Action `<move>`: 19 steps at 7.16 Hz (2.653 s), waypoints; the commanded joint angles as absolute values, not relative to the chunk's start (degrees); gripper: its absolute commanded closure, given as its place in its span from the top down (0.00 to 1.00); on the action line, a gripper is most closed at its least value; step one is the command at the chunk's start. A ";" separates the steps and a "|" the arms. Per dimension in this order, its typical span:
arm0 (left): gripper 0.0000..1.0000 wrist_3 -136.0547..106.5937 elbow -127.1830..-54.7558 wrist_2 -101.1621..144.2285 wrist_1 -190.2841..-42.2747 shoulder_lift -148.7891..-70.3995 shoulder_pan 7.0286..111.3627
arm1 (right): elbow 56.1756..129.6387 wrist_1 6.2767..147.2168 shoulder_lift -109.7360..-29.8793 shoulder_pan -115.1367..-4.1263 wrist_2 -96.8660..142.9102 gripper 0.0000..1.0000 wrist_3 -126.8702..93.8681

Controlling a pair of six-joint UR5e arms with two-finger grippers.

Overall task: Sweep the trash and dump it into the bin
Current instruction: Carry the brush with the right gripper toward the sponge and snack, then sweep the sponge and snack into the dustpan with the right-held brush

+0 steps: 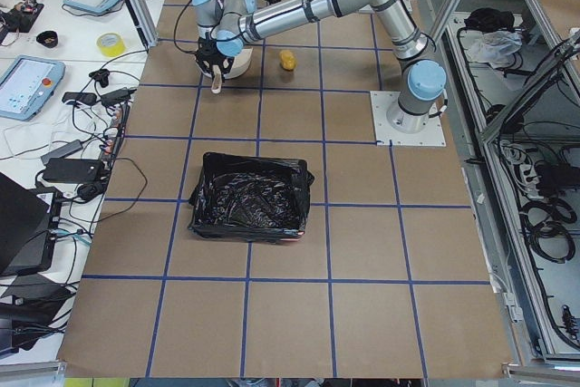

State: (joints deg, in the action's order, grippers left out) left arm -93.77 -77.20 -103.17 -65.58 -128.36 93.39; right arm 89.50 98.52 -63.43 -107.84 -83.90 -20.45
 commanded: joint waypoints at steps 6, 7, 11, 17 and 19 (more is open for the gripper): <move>0.00 -94.21 -77.17 -115.11 -65.13 -128.84 94.13 | 89.47 100.19 -63.37 -108.11 -83.85 0.00 -20.21; 0.00 -94.65 -77.17 -115.48 -65.13 -129.11 94.30 | 89.39 100.80 -63.46 -108.11 -83.85 0.00 -20.21; 0.00 -96.15 -76.99 -115.40 -64.87 -129.37 94.57 | 89.39 108.35 -60.92 -109.25 -79.49 0.00 -15.41; 0.00 -96.42 -75.32 -115.40 -64.69 -130.61 95.45 | 83.59 109.79 -57.92 -110.04 -72.99 0.00 -12.13; 0.00 -96.33 -75.67 -114.70 -64.78 -130.00 95.54 | 84.54 103.93 -62.89 -109.95 -74.96 0.00 -12.39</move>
State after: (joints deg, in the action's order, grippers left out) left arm -96.42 -75.49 -115.08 -64.75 -130.42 95.48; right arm 84.07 107.68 -59.61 -110.02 -73.56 -12.30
